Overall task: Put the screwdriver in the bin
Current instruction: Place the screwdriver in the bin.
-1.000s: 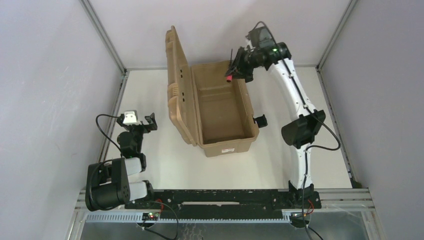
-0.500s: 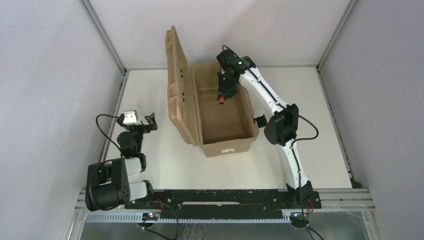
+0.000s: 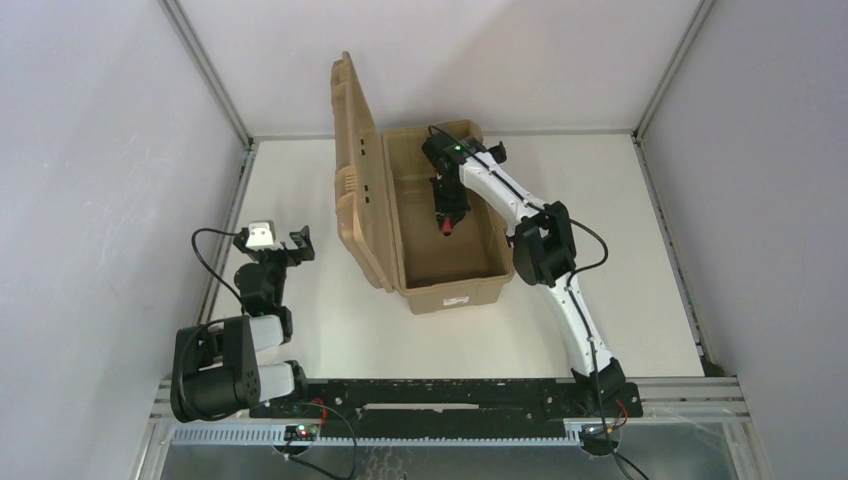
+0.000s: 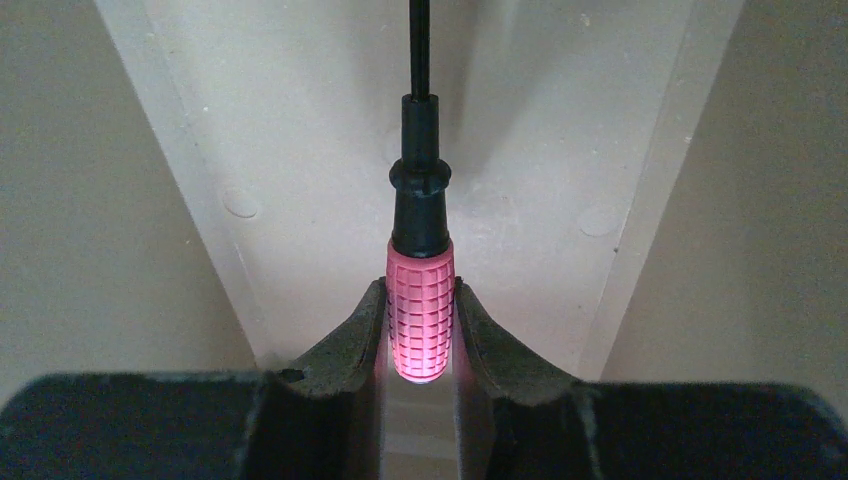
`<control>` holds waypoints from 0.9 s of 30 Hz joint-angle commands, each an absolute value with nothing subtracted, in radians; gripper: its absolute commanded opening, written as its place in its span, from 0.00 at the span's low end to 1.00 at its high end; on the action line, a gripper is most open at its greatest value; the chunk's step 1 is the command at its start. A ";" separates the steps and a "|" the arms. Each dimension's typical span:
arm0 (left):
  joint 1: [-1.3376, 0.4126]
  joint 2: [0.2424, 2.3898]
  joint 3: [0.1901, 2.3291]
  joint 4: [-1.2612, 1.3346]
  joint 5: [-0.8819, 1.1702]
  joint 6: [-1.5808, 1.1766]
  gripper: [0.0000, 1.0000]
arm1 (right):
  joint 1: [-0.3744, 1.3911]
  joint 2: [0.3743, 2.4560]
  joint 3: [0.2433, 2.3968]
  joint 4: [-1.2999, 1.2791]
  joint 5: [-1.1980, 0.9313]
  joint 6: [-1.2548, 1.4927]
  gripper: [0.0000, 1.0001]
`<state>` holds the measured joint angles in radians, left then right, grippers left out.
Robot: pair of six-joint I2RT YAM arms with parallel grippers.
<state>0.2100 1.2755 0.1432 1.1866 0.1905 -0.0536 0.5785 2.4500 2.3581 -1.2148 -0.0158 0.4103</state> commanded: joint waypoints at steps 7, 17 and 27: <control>0.208 1.265 0.123 1.207 0.195 -0.055 1.00 | 0.595 2.509 2.361 -1.181 0.000 0.410 0.09; 0.211 1.266 0.123 1.209 0.198 -0.055 1.00 | 0.597 2.540 2.344 -1.163 0.000 0.430 0.19; 0.213 1.267 0.123 1.207 0.199 -0.057 1.00 | 0.597 2.494 2.364 -1.155 -0.002 0.433 0.47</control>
